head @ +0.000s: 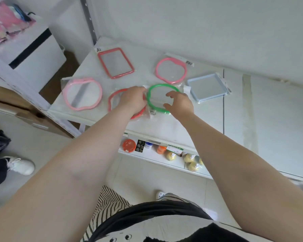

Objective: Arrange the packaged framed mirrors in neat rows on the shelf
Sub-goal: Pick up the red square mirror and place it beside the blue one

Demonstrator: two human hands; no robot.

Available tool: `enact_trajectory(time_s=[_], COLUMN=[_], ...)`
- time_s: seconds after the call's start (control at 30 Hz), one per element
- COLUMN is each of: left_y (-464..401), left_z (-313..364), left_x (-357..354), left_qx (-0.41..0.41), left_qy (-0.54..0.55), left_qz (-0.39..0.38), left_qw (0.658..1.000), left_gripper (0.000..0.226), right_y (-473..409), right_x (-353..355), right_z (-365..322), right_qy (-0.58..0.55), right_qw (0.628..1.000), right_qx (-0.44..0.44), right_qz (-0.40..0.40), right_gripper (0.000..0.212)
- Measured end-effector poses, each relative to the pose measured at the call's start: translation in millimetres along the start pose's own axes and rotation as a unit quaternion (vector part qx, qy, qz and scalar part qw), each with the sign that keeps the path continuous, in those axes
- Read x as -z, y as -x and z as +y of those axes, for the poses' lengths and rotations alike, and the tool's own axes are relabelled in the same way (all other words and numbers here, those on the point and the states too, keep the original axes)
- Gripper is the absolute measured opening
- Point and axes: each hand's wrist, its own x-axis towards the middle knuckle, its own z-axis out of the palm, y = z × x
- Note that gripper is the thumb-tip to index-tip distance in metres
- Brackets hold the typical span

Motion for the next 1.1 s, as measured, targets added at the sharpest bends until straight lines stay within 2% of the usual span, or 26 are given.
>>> enact_trajectory(time_s=[0.2, 0.37, 0.5, 0.6, 0.77, 0.93, 1.1], left_y=[-30.8, -52.1, -71.7, -90.3, -125.2, -153.2, -166.3], left_z=[-72.6, -117.5, -135.1, -141.6, -156.2, -169.4, -166.4], left_x=[35.9, 53.3, 61.0, 62.6, 54.3, 37.2, 24.5], left_qx=[-0.039, -0.053, -0.043, -0.022, 0.06, 0.108, 0.126], left_qy=[-0.004, -0.01, -0.002, 0.007, 0.054, 0.093, 0.097], left_qz=[-0.041, -0.061, -0.053, -0.034, -0.018, -0.023, -0.019], left_qw=[0.998, 0.997, 0.998, 0.999, 0.997, 0.99, 0.987], left_gripper=[0.05, 0.049, 0.04, 0.031, 0.028, 0.029, 0.041], right_y=[-15.6, -27.1, -46.5, -71.7, -124.0, -170.8, -197.4], right_x=[-27.2, -40.5, -44.5, -47.4, -59.1, -74.1, -88.4], right_z=[-70.9, -113.9, -133.9, -142.1, -148.0, -149.4, -150.5], right_qy=[-0.003, -0.01, -0.008, -0.01, 0.003, -0.004, -0.014], right_qw=[0.998, 0.994, 0.994, 0.995, 0.996, 0.996, 0.994], right_qx=[-0.063, -0.097, -0.101, -0.096, -0.081, -0.09, -0.102], right_qz=[0.027, 0.05, 0.048, 0.038, 0.028, -0.001, -0.043], right_gripper=[0.045, 0.044, 0.044, 0.045, 0.046, 0.049, 0.05])
